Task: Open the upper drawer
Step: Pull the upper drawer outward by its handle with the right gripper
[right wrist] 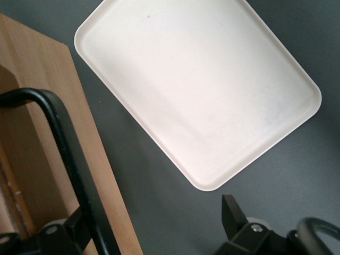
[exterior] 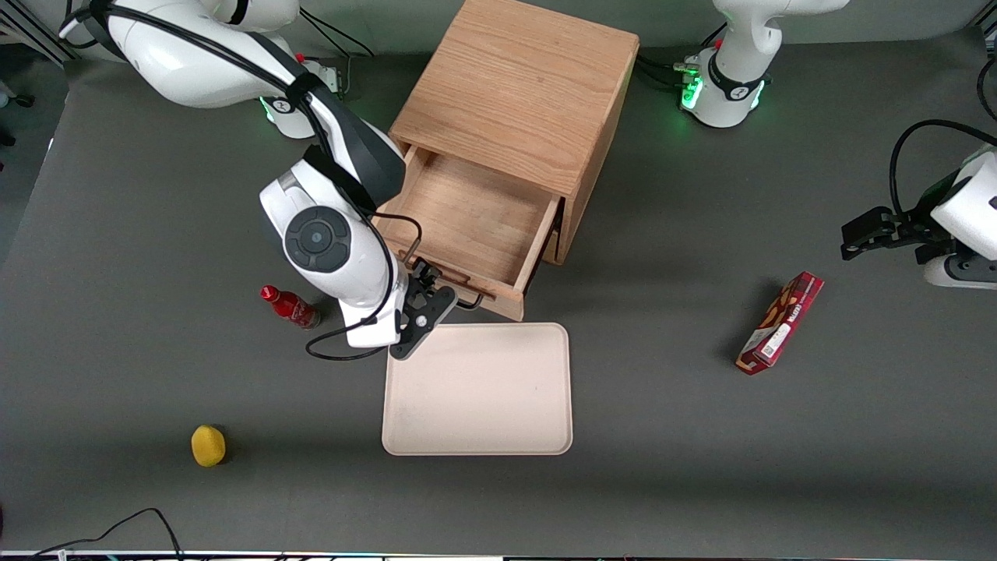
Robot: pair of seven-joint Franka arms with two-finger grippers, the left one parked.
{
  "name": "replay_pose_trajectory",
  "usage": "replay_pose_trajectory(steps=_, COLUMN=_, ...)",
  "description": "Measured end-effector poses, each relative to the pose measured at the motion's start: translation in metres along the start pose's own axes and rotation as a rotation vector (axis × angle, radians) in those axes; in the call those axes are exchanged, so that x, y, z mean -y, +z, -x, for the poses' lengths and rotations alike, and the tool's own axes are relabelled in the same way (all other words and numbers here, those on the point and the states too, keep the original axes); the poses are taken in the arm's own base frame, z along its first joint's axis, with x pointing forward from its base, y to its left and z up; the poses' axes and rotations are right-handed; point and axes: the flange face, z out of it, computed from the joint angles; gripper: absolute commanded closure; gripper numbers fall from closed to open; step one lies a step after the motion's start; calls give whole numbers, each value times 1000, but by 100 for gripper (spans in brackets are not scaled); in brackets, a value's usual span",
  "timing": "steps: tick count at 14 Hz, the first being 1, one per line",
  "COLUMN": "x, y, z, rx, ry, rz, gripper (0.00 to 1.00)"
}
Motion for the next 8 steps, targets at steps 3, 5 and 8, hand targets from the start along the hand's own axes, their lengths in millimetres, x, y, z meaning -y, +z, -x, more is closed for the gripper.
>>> replay_pose_trajectory(steps=3, x=-25, y=-2, z=-1, rx=-15, ry=-16, rz=11, gripper=0)
replay_pose_trajectory(steps=5, x=-43, y=-3, z=1, rx=-20, ry=-16, rz=22, gripper=0)
replay_pose_trajectory(steps=8, x=-58, y=-3, z=2, rx=-22, ry=-33, rz=33, gripper=0)
